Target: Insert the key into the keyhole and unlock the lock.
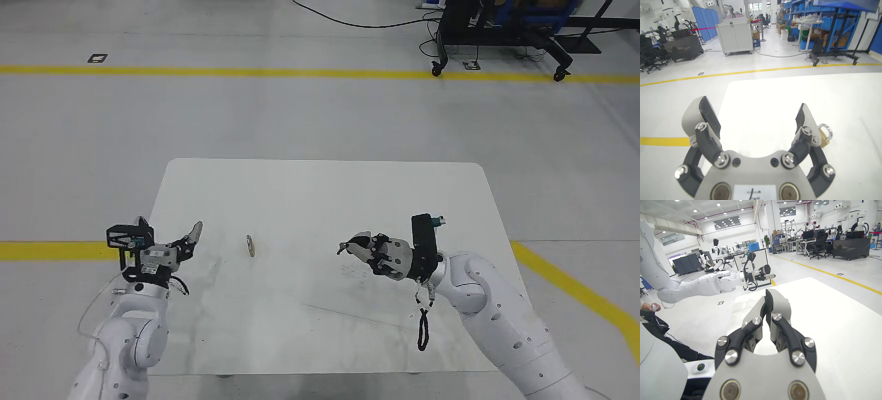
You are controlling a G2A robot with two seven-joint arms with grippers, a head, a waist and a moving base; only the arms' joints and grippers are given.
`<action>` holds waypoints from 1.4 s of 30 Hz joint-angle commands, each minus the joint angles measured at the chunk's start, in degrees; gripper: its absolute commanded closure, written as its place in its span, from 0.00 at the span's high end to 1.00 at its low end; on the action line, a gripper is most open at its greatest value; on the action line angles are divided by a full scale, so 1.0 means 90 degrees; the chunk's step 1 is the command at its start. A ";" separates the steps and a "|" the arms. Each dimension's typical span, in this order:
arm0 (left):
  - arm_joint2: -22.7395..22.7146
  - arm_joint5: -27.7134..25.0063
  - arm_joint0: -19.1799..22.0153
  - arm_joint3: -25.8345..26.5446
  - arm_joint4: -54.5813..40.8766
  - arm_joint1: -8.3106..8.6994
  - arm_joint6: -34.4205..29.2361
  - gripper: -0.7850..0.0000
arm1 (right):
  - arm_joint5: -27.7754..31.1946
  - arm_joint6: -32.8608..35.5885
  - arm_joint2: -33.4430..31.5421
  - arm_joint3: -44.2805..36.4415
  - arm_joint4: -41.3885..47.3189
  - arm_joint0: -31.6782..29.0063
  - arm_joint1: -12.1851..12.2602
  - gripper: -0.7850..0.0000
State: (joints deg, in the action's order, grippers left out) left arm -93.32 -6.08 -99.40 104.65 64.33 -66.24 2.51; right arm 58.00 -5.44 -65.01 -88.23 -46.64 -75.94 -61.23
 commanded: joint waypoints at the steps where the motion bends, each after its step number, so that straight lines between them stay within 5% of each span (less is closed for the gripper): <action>1: -0.0011 -0.0865 0.0059 0.0087 -0.1110 -0.0001 -0.0104 1.00 | 0.0000 0.0000 0.0000 0.0000 0.0000 0.0000 0.0000 0.00; 5: 0.0231 -0.2291 0.0413 0.0133 -0.2599 0.0012 -0.0717 1.00 | -0.0037 0.0037 0.0131 0.0056 0.0375 -0.0043 -0.0027 0.00; 9: 0.0858 -0.3535 0.0950 0.0023 -0.4729 0.0035 -0.2059 1.00 | 0.0000 0.0280 0.0385 0.0189 0.1074 0.0086 -0.0066 0.00; 11: 0.1317 -0.3772 0.1290 -0.0203 -0.6239 0.0053 -0.3047 1.00 | 0.0000 0.0396 0.0490 0.0224 0.1359 0.0141 -0.0078 0.00; 15: 0.1553 -0.3219 0.2087 -0.0800 -0.8439 0.0145 -0.5022 1.00 | -0.0069 0.0442 0.0497 0.0197 0.1452 0.0169 -0.0088 0.00; 25: 0.1667 -0.3269 0.2110 -0.0955 -0.8551 0.0133 -0.4990 1.00 | -0.0251 0.0531 0.0597 0.0195 0.1712 0.0178 -0.0112 0.00; 36: 0.2558 -0.3887 0.2993 -0.1814 -0.8976 0.0044 -0.5768 0.99 | -0.0244 0.2232 0.1508 0.0864 0.5181 0.0994 -0.0227 0.00; 39: 0.2621 -0.3908 0.3070 -0.1926 -0.9004 0.0061 -0.6037 0.71 | -0.0197 0.2487 0.1550 0.0985 0.5536 0.1065 -0.0233 0.00; 42: 0.2675 -0.3897 0.3133 -0.1961 -0.8967 0.0071 -0.6160 0.54 | -0.0150 0.2592 0.1568 0.1099 0.5667 0.1112 -0.0252 0.00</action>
State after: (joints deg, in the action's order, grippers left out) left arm -69.41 -41.27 -71.34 87.06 -16.36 -65.62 -52.74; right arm 56.57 17.70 -50.96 -78.62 4.15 -66.04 -63.44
